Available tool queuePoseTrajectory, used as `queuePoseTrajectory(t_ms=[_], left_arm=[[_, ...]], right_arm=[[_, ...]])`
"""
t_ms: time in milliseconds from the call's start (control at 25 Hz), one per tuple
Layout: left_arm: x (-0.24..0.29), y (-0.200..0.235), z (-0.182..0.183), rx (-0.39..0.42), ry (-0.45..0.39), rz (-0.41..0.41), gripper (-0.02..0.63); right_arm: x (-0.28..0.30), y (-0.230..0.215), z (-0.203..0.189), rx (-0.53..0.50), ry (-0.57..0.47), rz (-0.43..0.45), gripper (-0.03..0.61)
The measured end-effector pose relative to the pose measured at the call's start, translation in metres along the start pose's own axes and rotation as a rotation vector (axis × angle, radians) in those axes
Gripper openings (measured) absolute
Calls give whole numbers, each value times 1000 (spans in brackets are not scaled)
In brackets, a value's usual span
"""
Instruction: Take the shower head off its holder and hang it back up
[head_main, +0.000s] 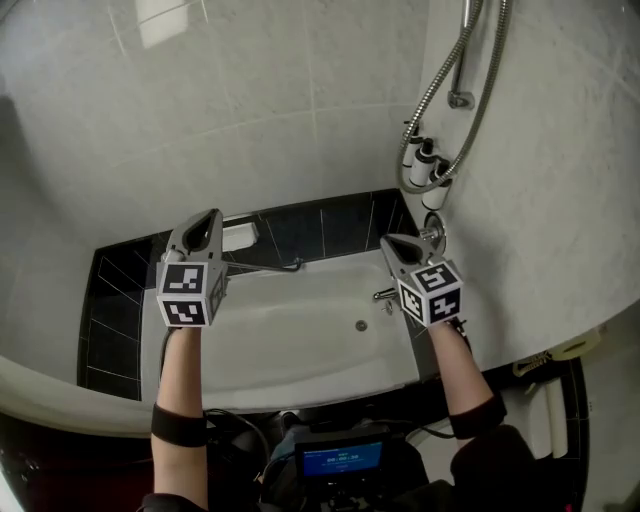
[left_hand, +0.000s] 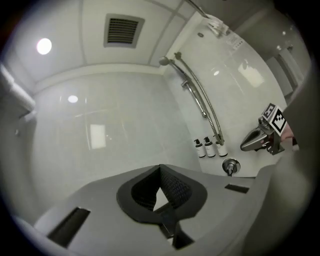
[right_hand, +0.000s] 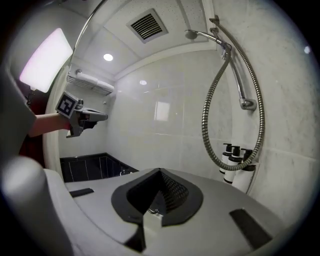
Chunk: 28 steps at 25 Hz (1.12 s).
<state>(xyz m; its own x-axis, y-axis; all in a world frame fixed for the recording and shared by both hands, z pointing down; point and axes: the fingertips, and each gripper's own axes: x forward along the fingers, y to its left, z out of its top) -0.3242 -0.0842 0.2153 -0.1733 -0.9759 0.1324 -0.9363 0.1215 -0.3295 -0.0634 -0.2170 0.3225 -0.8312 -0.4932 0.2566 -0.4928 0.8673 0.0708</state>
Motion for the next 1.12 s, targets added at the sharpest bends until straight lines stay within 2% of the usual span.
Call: queuePoseTrajectory(t_ms=[120, 360, 480, 840, 1120], left_arm=[[-16, -1, -44, -129, 39, 6, 2], [-38, -6, -116, -293, 111, 30, 2], [-44, -2, -139, -346, 127, 53, 0], [-58, -3, -152, -345, 148, 80, 0], [-58, -13, -151, -309, 156, 65, 2]], right_arm=[[7, 11, -4, 2, -1, 23, 20], [18, 26, -3, -1, -8, 34, 20], [23, 30, -5, -4, -3, 43, 18], [28, 38, -23, 8, 27, 54, 20], [24, 34, -17, -8, 21, 38, 20]])
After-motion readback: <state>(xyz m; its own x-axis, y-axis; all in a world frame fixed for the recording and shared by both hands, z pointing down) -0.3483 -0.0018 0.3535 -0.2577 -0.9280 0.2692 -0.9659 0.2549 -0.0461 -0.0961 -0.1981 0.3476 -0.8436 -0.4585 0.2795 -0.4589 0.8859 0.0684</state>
